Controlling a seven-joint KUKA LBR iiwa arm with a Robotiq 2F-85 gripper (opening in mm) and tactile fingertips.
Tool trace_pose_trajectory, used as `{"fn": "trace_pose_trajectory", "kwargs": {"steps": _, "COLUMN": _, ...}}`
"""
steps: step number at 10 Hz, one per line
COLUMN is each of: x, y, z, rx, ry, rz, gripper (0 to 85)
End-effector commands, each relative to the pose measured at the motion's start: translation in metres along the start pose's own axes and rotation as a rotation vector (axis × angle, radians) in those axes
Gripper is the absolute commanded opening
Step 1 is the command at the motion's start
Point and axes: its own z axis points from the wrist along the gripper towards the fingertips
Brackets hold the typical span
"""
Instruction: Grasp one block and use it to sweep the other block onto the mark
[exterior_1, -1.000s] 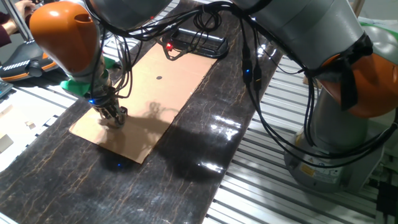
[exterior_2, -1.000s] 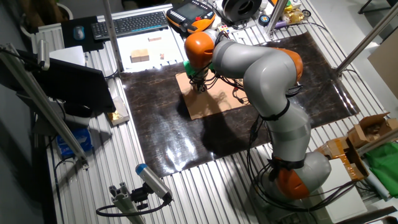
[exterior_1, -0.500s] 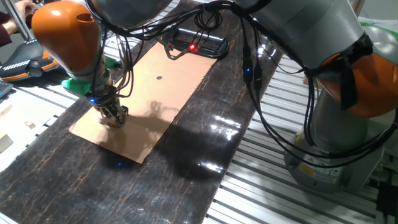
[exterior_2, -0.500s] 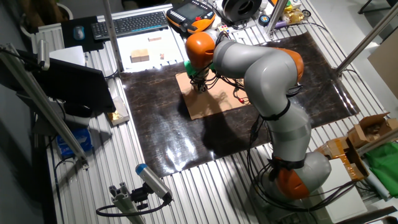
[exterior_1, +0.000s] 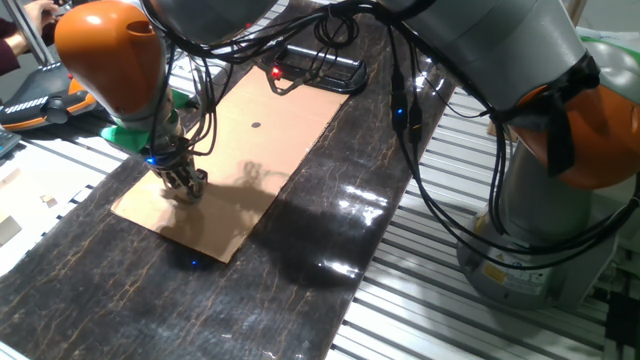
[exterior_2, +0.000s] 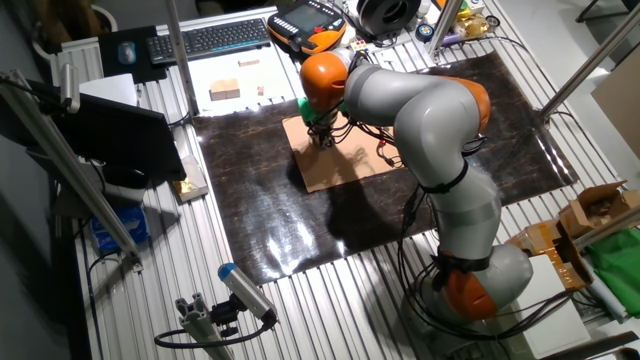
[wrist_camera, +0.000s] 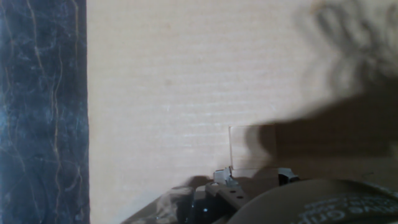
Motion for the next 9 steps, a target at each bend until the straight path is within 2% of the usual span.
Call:
{"fn": "trace_pose_trajectory", "kwargs": {"steps": 1, "x": -0.0007, "y": -0.0002, "z": 0.0004, "rx": 0.001, "ry": -0.002, "rz": 0.002, "gripper": 0.7}}
{"fn": "trace_pose_trajectory", "kwargs": {"steps": 9, "x": -0.0087, "y": -0.0006, "z": 0.0021, "rx": -0.004, "ry": 0.001, "rz": -0.009, "gripper": 0.7}}
